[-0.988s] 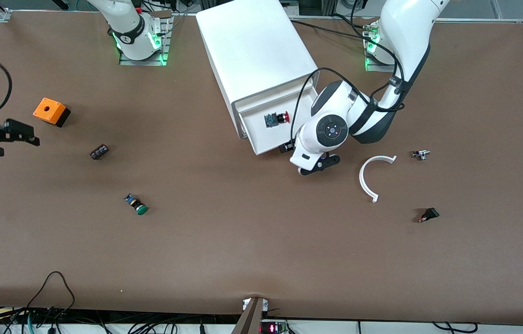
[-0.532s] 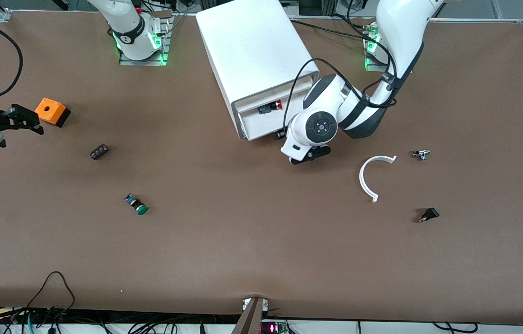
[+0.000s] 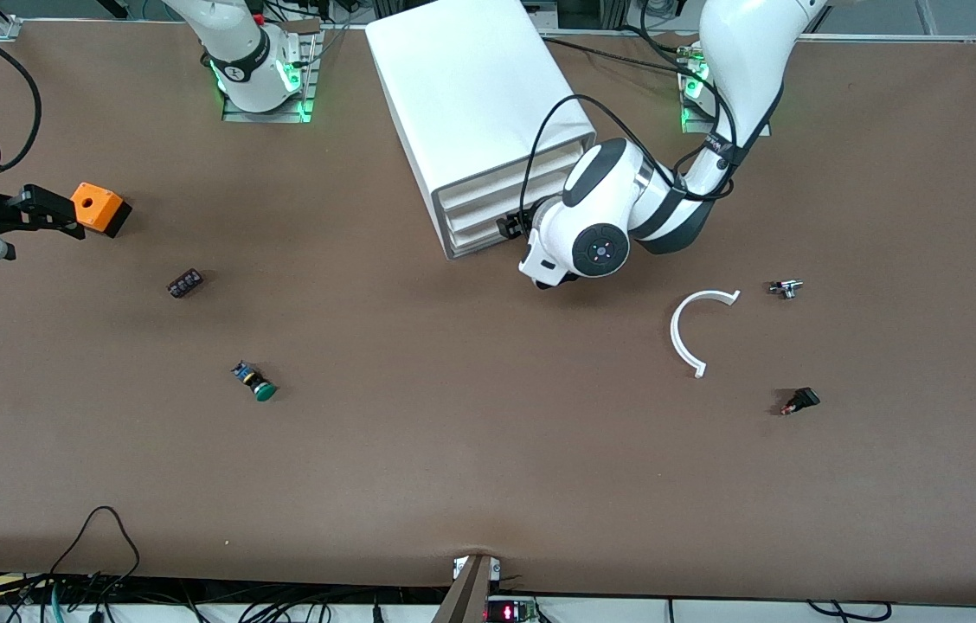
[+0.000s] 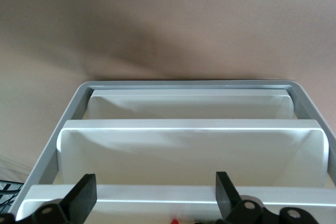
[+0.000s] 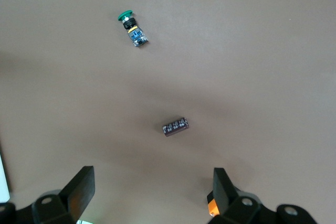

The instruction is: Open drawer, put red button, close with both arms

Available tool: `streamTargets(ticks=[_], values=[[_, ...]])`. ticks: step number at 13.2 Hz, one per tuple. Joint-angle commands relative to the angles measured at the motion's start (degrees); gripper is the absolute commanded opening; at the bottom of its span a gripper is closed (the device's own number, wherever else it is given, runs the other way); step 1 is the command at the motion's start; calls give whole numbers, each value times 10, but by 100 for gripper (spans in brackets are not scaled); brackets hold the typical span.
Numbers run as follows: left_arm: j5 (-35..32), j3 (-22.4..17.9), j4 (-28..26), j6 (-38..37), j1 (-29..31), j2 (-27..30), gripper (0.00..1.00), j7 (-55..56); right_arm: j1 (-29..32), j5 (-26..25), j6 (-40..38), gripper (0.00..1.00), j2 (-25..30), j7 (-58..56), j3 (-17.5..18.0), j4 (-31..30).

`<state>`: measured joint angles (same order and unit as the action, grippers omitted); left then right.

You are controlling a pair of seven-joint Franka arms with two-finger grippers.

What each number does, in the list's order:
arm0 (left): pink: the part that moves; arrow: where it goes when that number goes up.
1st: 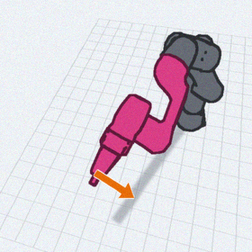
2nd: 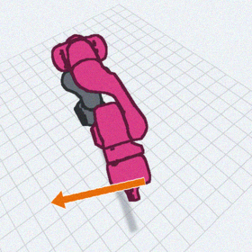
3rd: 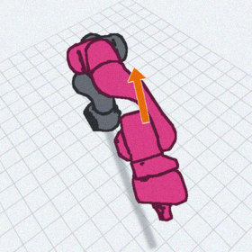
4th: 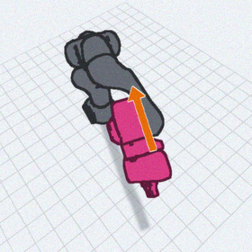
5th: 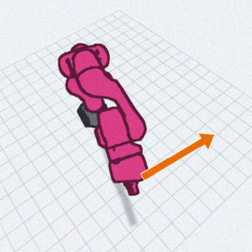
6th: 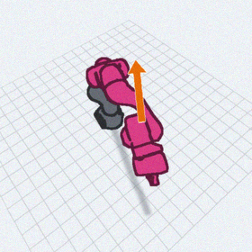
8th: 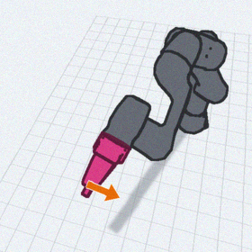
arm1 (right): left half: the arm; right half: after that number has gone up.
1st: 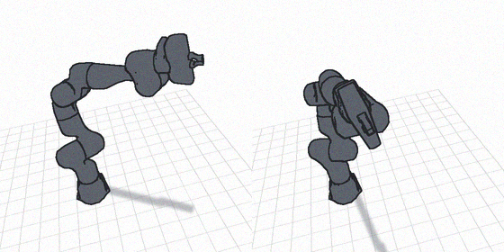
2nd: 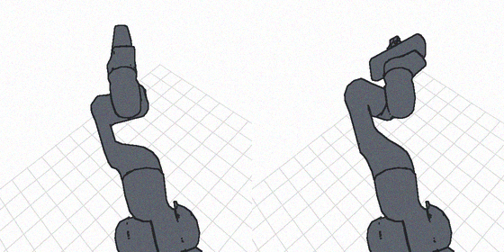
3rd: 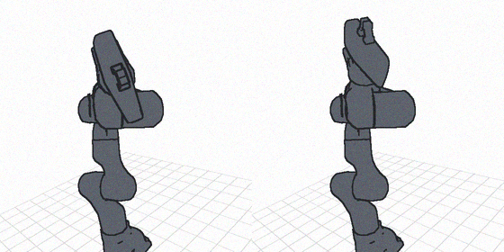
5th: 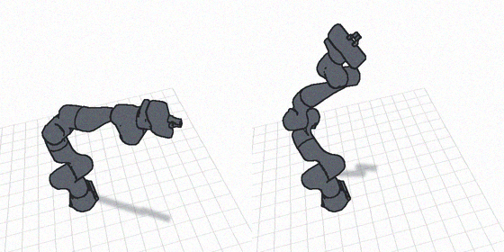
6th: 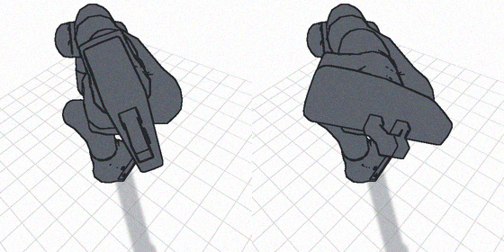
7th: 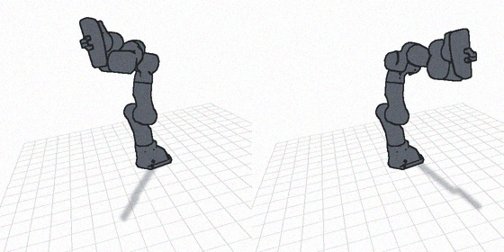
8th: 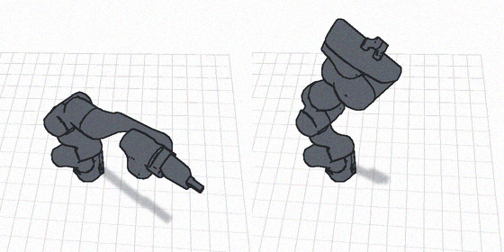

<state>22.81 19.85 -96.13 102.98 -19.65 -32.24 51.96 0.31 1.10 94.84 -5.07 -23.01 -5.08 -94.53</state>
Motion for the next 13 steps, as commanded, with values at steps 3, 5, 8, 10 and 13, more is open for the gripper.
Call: streamTargets(ticks=[3,5,8,10,13], values=[[41,2,1,-12,0,0,99,-15,5,-4,-18,100,9,2,-2,4],[41,2,6,-11,3,0,99,-15,4,-9,-20,100,9,2,-6,10],[29,-6,58,-37,26,2,100,-13,5,-9,-22,100,17,3,-10,12],[-12,-5,112,-93,54,0,100,-18,4,-10,-29,100,19,3,-9,13],[-125,-5,149,-122,65,2,100,-60,3,-21,-30,100,19,3,2,13]])
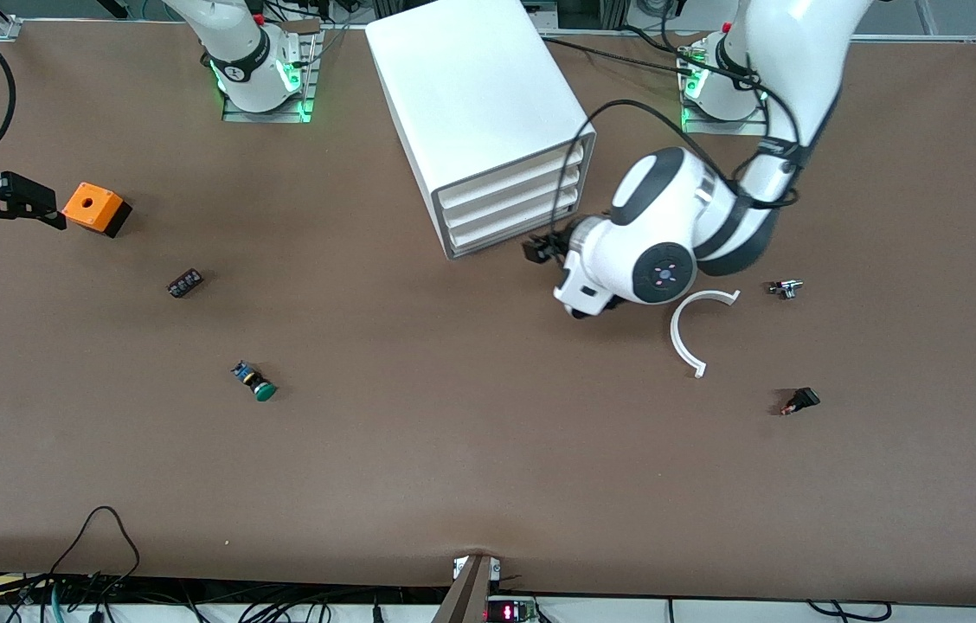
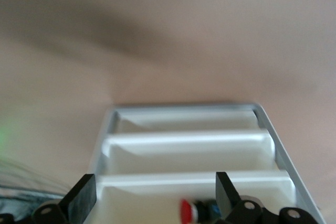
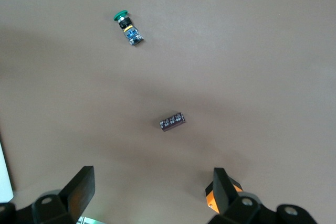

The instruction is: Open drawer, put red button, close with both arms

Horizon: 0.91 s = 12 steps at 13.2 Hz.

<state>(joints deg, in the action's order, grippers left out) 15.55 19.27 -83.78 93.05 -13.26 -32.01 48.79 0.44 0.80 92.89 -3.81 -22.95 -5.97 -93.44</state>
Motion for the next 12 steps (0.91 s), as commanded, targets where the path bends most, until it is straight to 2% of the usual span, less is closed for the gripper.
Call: streamTargets(ticks=[1,4,7,9,12], values=[[-72,1,35,-31,13,3,100,-53,3,-19,-9,100,6,3,15,0],[-103,1,73,-78,64,4,100,-167,11,-18,-2,100,33,3,18,-20],[-189,1,116,-99,84,6,100,-269,19,-15,16,100,56,3,19,-51],[-244,1,150,-104,93,25,100,-325,15,-19,3,100,49,9,19,-42],[-243,5,154,-111,132,57,100,-394,15,-16,2,100,49,3,19,-42]])
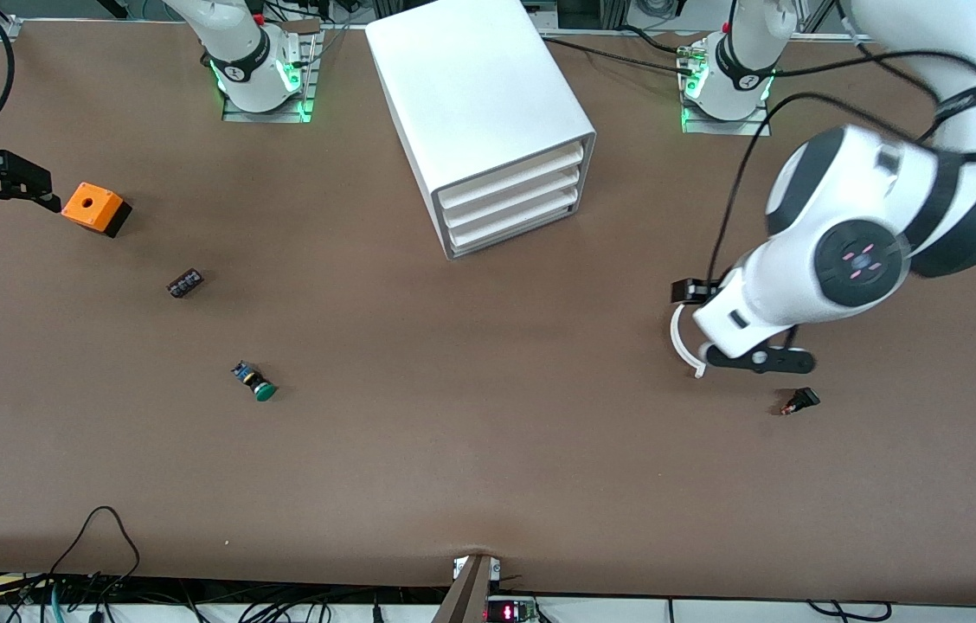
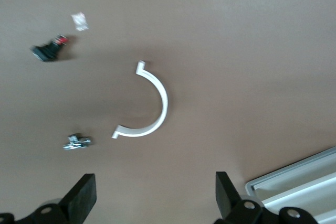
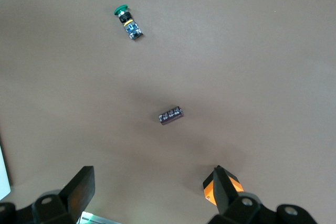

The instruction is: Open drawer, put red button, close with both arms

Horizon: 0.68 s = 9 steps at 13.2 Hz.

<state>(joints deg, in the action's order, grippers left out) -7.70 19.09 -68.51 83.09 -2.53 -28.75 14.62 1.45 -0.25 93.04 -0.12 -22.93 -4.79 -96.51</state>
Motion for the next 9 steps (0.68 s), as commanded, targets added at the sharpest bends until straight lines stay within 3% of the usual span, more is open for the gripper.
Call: streamTargets(ticks=[1,4,5,7,9], values=[[-10,5,1,-12,32,35,100,-82,6,-4,0,100,12,3,7,-11],[-7,-29,9,3,33,60,100,-108,5,-2,0,100,12,10,7,-11],[6,-45,-40,18,33,102,100,-132,5,-2,-1,100,13,11,7,-11],[76,-105,-190,109,33,213,100,-172,5,-1,-8,100,12,10,7,-11],[102,-138,-251,132,31,264,100,-180,5,0,-8,100,12,6,7,-9]])
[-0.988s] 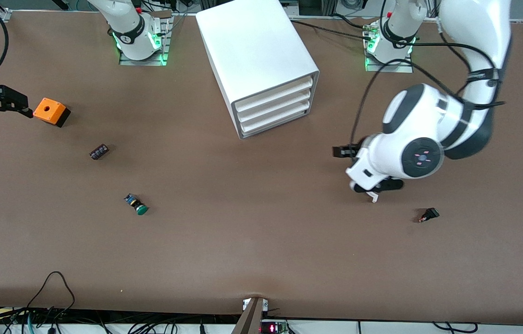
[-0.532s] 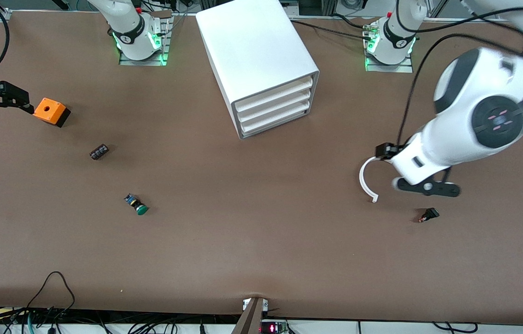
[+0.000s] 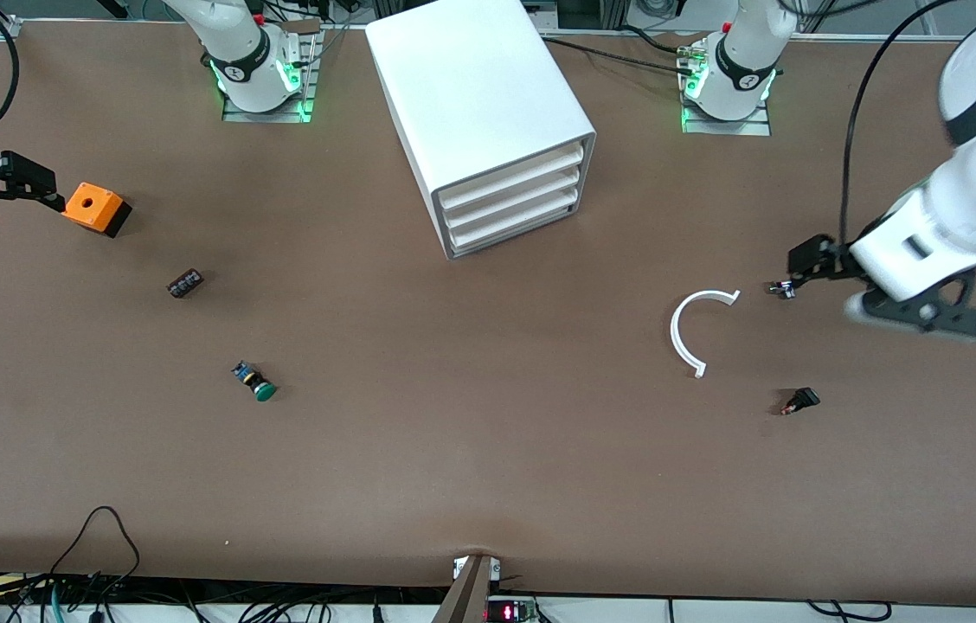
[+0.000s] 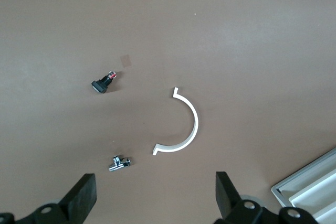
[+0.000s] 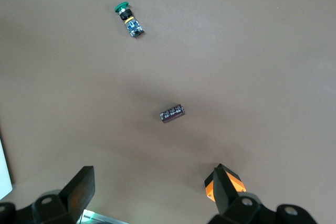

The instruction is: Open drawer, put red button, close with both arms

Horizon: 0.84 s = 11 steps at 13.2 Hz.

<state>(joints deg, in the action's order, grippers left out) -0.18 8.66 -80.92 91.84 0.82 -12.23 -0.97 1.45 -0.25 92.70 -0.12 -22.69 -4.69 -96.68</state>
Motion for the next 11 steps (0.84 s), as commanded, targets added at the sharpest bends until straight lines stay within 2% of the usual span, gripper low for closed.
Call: streamTargets(ticks=[1,3,5,11], values=[[23,-36,-141,48,-4,120,100,-20,5,0,-5,100,10,3,6,-5],[20,-49,-162,58,-24,142,100,-16,5,0,-5,100,8,3,6,-4],[13,-99,-160,54,-71,137,100,-15,5,0,-4,100,8,3,6,-4],[11,-108,-143,39,-68,121,100,-19,5,1,-4,100,7,1,6,-1]])
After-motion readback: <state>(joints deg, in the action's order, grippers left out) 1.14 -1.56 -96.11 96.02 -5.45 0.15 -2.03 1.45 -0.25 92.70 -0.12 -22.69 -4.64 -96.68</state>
